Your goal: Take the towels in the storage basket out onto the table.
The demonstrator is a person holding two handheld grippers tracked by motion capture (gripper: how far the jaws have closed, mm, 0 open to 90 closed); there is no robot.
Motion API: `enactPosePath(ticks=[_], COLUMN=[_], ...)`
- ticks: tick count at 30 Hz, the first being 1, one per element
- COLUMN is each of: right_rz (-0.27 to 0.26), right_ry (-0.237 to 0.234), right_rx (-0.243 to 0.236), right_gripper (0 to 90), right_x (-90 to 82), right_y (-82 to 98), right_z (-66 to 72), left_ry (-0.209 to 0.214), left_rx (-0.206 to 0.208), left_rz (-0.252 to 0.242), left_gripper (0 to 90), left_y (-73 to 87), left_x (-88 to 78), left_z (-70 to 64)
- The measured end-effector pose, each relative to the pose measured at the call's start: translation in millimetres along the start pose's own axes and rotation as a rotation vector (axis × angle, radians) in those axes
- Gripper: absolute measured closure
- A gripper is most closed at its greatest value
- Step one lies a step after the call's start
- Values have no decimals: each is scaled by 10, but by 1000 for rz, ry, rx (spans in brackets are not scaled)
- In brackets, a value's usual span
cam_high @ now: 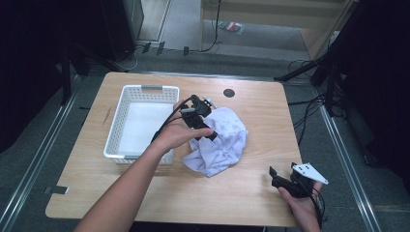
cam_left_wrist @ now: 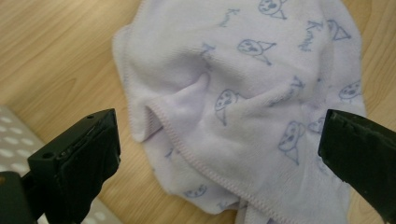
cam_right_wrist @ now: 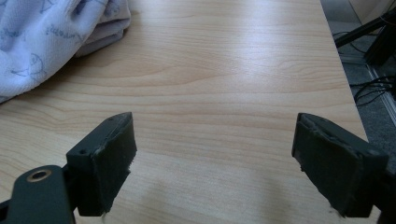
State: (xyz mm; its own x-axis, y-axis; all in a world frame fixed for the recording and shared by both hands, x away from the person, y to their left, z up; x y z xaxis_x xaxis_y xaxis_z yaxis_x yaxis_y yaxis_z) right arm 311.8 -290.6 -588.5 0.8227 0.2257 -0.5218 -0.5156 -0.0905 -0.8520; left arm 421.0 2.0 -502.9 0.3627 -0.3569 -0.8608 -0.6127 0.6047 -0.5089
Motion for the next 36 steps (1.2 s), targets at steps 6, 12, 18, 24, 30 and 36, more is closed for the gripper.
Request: enactPosePath(ticks=[6,12,18,24,30,36], right_rz=[1,1,3,5,6,8], right_ry=[1,0,2,3,6,9], right_rx=[-1,-2,-2,-4,-5,-2], right_gripper=[137,137,138,137,138,138], right_x=[0,2,4,6,7,9], right_y=[1,1,2,3,3,4], right_z=[0,2,1,0,-2,-3], left_ry=[-16,-39,-61,-92,-119,-145], left_rx=[-7,-19,-33,-59,-75,-97], left_rz=[-13,-23,-34,-39,-44,-44], left_gripper=[0,0,0,0,0,0], left_y=[60,166,286,437,564,742], left_x=[-154,-305,-466,-632,-755,-888], left_z=[121,290,463,671,810,975])
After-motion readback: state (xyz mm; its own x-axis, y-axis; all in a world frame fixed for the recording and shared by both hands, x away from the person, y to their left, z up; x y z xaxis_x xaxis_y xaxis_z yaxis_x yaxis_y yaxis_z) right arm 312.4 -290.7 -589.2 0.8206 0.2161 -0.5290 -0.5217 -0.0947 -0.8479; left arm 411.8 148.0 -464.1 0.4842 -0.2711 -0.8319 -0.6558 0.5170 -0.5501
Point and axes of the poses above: each handheld gripper's, and its own axes: x roughly forward along the jaws, y roughly out of its underside, z roughly to its left, the point moved 8 cm from there along x, roughly forward along the jaws
